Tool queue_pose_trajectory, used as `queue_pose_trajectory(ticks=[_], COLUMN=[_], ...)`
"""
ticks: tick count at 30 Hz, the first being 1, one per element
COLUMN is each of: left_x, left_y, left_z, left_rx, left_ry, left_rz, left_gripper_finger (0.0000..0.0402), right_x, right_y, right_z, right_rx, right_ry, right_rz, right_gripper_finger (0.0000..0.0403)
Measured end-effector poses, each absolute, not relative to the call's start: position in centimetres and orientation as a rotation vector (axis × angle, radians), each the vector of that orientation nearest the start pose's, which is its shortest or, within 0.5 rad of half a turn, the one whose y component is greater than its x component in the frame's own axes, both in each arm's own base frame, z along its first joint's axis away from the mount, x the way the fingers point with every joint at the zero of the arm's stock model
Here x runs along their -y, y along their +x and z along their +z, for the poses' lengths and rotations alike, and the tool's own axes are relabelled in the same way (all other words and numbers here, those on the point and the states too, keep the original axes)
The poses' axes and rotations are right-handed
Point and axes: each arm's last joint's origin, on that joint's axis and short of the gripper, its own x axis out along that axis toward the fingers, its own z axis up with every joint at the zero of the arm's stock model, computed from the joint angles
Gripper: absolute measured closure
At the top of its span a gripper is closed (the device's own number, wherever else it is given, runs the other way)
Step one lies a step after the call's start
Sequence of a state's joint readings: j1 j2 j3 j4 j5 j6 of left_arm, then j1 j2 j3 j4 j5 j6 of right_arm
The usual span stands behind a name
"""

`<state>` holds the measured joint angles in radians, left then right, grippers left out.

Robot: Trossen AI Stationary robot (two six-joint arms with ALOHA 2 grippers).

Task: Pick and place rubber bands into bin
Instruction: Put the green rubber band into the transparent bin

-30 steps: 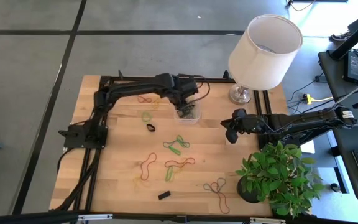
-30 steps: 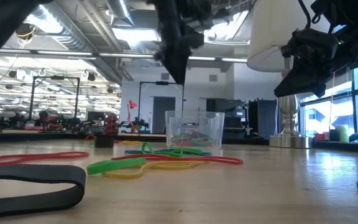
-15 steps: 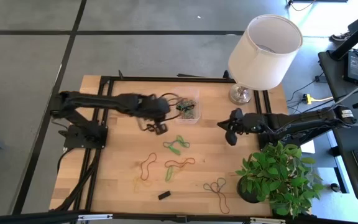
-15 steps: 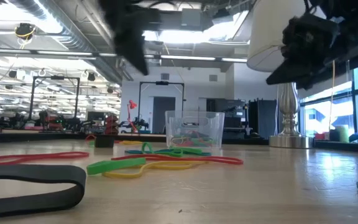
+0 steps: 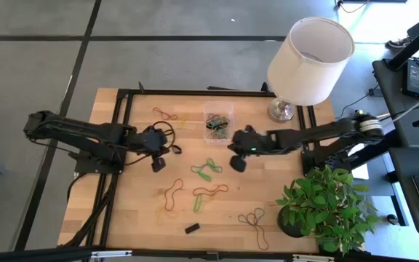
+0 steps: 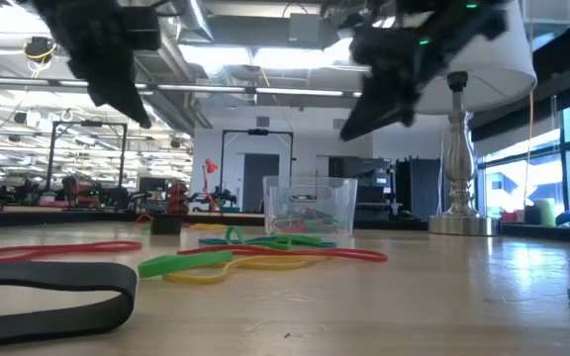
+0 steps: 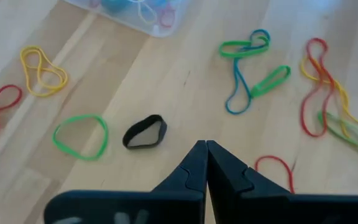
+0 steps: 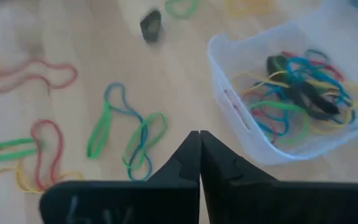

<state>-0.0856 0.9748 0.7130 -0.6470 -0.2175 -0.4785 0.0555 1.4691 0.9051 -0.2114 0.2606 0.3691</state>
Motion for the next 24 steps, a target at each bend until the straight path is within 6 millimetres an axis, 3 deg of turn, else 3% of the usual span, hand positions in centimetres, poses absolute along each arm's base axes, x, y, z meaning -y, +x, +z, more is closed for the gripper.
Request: queue_pose_trajectory(ticks=[6, 11, 20, 24], left_x=[1.2, 1.4, 2.0, 2.1], left_y=[16.7, 16.1, 15.9, 15.9], left_z=[23.7, 23.6, 23.5, 23.5], left_rx=[-0.834, -0.872, -0.888, -0.89], left_ry=[-0.286, -0.256, -0.194, -0.18], left_rz=[0.302, 0.281, 0.228, 0.216], left_gripper_finger=[0.0399, 0.0399, 0.0399, 0.04], right_x=[-1.4, -1.6, -1.5, -1.5], right_y=[35.2, 37.8, 39.2, 39.8], right_z=[20.2, 18.2, 14.3, 13.8], right_rx=[-0.888, -0.99, -1.044, -1.001], right_ry=[0.219, 0.253, 0.444, 0.473], right_rz=[-0.288, -0.329, -0.485, -0.488], right_gripper_finger=[0.0398, 0.0389, 0.0321, 0.0299])
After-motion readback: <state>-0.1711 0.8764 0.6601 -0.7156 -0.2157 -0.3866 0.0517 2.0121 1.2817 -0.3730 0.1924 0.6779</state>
